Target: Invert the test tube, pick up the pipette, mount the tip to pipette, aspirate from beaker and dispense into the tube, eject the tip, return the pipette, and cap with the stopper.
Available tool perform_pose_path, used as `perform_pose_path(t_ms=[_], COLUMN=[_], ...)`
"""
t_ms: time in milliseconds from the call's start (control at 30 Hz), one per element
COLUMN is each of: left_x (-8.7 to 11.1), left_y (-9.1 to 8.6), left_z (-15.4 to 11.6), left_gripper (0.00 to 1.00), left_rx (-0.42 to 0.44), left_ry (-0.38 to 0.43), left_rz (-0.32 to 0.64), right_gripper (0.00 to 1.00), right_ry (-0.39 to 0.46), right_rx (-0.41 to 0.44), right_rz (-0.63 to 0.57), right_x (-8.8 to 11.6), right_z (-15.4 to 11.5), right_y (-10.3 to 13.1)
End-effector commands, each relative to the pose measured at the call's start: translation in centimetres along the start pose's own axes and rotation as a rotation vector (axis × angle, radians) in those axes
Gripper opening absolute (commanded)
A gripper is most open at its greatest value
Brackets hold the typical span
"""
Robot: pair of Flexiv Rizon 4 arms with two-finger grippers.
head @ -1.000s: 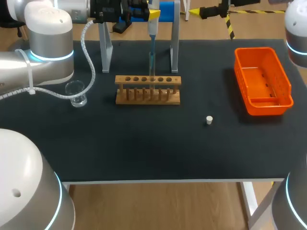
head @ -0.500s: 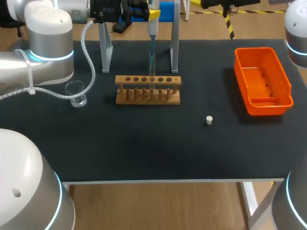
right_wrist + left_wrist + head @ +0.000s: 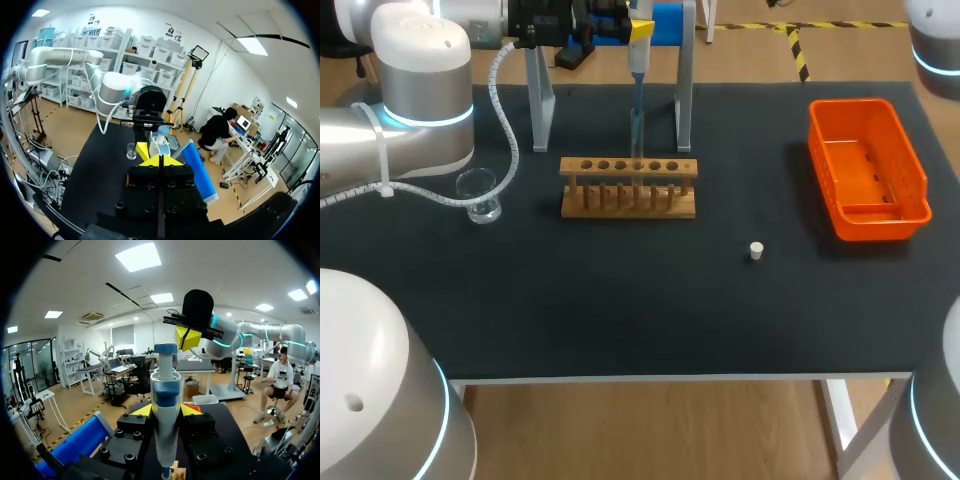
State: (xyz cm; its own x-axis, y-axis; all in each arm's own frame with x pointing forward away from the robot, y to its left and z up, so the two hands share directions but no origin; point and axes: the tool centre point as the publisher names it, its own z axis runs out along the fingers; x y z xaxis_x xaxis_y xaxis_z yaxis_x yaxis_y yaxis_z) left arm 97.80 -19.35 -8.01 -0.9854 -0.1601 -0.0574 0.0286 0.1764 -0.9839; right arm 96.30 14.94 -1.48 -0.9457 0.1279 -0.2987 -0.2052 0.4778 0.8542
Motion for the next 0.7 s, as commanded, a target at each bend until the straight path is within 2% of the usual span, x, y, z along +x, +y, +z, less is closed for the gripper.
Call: perform_pose_path(t_ms=[33, 233, 700], left_x=[0.0, 0.0, 0.0], left_y=[0.1, 0.1, 0.1], left_z=[0.1, 0.1, 0.1], left_gripper=[0.0, 0.0, 0.0], left_rx=[0.004, 0.004, 0.004], left_ry=[-0.003, -0.003, -0.003], left_rz=[0.001, 0.001, 0.001], right_gripper=[0.0, 0.0, 0.0], right_ry=[0.002, 0.0, 0.0], right_rx=[0.028, 0.011, 0.011], right_rz=[0.034, 0.131, 0.131], right_x=[-0.8, -1.2, -1.2], right_z=[0.7, 2.1, 2.1], right_y=[0.8, 2.1, 2.1])
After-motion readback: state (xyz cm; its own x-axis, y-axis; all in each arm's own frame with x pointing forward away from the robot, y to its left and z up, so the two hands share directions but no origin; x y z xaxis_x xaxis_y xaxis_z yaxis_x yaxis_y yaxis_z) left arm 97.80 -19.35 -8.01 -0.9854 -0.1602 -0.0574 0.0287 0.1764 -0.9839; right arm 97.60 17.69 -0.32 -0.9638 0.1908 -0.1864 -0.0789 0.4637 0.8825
